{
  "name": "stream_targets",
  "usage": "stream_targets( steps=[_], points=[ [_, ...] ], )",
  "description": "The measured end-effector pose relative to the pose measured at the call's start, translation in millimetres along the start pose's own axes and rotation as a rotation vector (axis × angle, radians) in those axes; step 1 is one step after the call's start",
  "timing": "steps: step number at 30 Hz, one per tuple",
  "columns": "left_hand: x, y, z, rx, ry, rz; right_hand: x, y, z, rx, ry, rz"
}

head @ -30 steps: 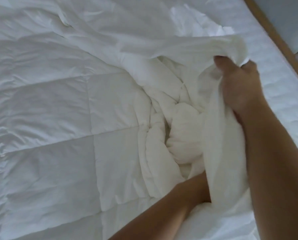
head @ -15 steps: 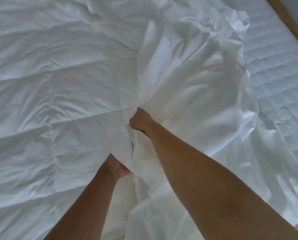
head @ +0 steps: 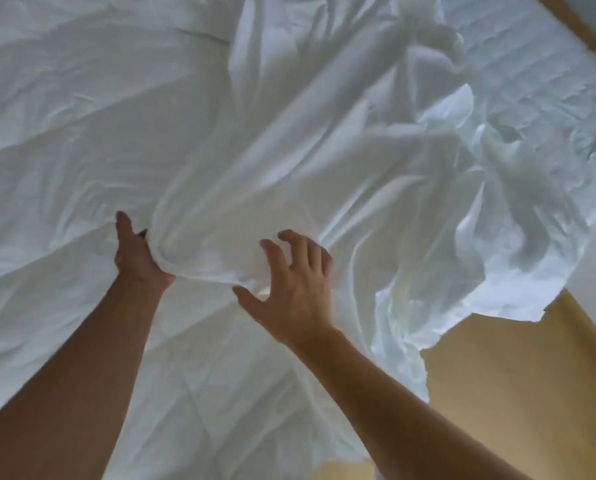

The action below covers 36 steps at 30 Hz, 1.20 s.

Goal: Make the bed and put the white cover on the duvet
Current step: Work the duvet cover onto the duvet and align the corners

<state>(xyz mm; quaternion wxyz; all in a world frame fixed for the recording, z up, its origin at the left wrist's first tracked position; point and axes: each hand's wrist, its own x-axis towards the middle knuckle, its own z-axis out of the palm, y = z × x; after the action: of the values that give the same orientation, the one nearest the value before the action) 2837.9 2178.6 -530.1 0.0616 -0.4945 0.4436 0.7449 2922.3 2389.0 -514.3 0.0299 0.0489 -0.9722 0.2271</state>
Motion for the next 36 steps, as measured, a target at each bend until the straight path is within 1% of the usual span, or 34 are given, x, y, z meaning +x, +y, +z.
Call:
stream_targets(
  steps=[1, 2, 3, 5, 6, 7, 9, 10, 12, 13, 14, 17, 18, 19, 20, 21, 22, 23, 24, 25, 26, 27, 29, 30, 31, 32, 33, 34, 35, 36],
  points=[
    [13.7, -5.1, -4.9, -0.024, -0.052, 0.026, -31.2, 15.4, 0.7, -0.135, -0.082, 0.1],
    [19.6, -13.9, -8.4, 0.003, -0.091, 0.012, -60.7, 31.6, 4.0, -0.235, -0.172, 0.21],
    [10.1, -26.2, -4.3, 0.023, -0.144, -0.011, -86.2, 46.5, 8.9, -0.288, -0.234, 0.311],
    [-14.3, -65.4, 7.7, 0.035, -0.34, -0.138, -120.0, 74.1, 16.5, -0.351, -0.205, 0.416],
    [-32.6, -85.3, 14.3, 0.048, -0.455, -0.216, -128.0, 87.3, 16.5, -0.359, -0.148, 0.446],
    [-48.8, -105.2, 19.4, 0.054, -0.512, -0.27, -133.3, 98.5, 12.0, -0.349, -0.083, 0.458],
    [-62.8, -143.4, 25.3, 0.11, -0.517, -0.345, -138.1, 120.4, 2.9, -0.251, 0.007, 0.456],
    [-71.5, -158.9, 28.7, 0.175, -0.55, -0.374, -139.8, 130.4, -2.8, -0.172, 0.026, 0.476],
    [-90.0, -182.6, 38.4, 0.3, -0.682, -0.39, -146.7, 148.9, -12.1, -0.029, 0.045, 0.563],
    [-95.9, -191.2, 42.8, 0.301, -0.72, -0.379, -154.4, 157.9, -15.9, 0.004, 0.016, 0.61],
    [-99.5, -198.0, 46.5, 0.258, -0.721, -0.362, -165.8, 167.1, -18.2, 0.02, -0.031, 0.652],
    [-99.1, -210.7, 49.2, 0.088, -0.714, -0.28, -206.7, 177.5, -23.0, 0.086, -0.233, 0.72],
    [-103.5, -215.6, 46.1, 0.095, -0.72, -0.259, -219.0, 176.2, -24.0, 0.122, -0.278, 0.721],
    [-109.6, -223.0, 40.9, 0.134, -0.74, -0.261, -230.8, 171.7, -24.8, 0.159, -0.275, 0.709],
    [-114.9, -232.3, 32.1, 0.199, -0.73, -0.275, -241.9, 163.1, -25.7, 0.195, -0.219, 0.685],
    [-120.8, -241.6, 22.7, 0.237, -0.715, -0.297, -252.6, 151.3, -27.2, 0.211, -0.128, 0.655],
    [-127.2, -248.5, 13.7, 0.265, -0.698, -0.297, -263.6, 136.4, -27.4, 0.203, -0.035, 0.624],
    [-131.9, -254.6, 6.2, 0.279, -0.717, -0.288, -275.4, 120.3, -23.6, 0.167, 0.018, 0.589],
    [-134.5, -257.2, 1.3, 0.32, -0.742, -0.259, -287.1, 105.9, -15.3, 0.1, 0.029, 0.568],
    [-139.8, -258.4, -0.3, 0.367, -0.79, -0.233, -297.7, 91.4, -4.0, 0.065, 0.002, 0.604],
    [-142.8, -259.1, 0.0, 0.46, -0.817, -0.185, -304.4, 79.6, 8.0, 0.096, -0.033, 0.703],
    [-142.9, -262.4, 1.9, 0.575, -0.834, -0.121, -307.3, 73.0, 18.1, 0.206, -0.032, 0.85],
    [-142.7, -267.3, 6.4, 0.868, -0.828, 0.069, -303.6, 72.5, 37.4, 0.541, 0.037, 1.122],
    [-139.4, -270.4, 6.2, 1.0, -0.826, 0.179, -298.9, 74.6, 45.5, 0.636, 0.111, 1.171],
    [-135.9, -273.9, 4.3, 1.085, -0.807, 0.268, -292.7, 76.5, 50.5, 0.635, 0.187, 1.169],
    [-132.5, -275.8, 1.8, 1.147, -0.776, 0.343, -286.4, 78.0, 52.8, 0.592, 0.269, 1.172],
    [-129.2, -279.9, 1.1, 1.173, -0.763, 0.415, -279.7, 79.1, 53.6, 0.504, 0.368, 1.189],
    [-126.8, -283.3, 1.3, 1.191, -0.748, 0.451, -273.0, 77.5, 50.8, 0.374, 0.481, 1.185],
    [-127.2, -287.2, 4.1, 1.18, -0.721, 0.449, -269.2, 72.9, 48.5, 0.239, 0.598, 1.118],
    [-127.6, -291.1, 7.0, 1.174, -0.671, 0.411, -264.7, 63.7, 43.7, 0.129, 0.685, 0.978]
  ],
)
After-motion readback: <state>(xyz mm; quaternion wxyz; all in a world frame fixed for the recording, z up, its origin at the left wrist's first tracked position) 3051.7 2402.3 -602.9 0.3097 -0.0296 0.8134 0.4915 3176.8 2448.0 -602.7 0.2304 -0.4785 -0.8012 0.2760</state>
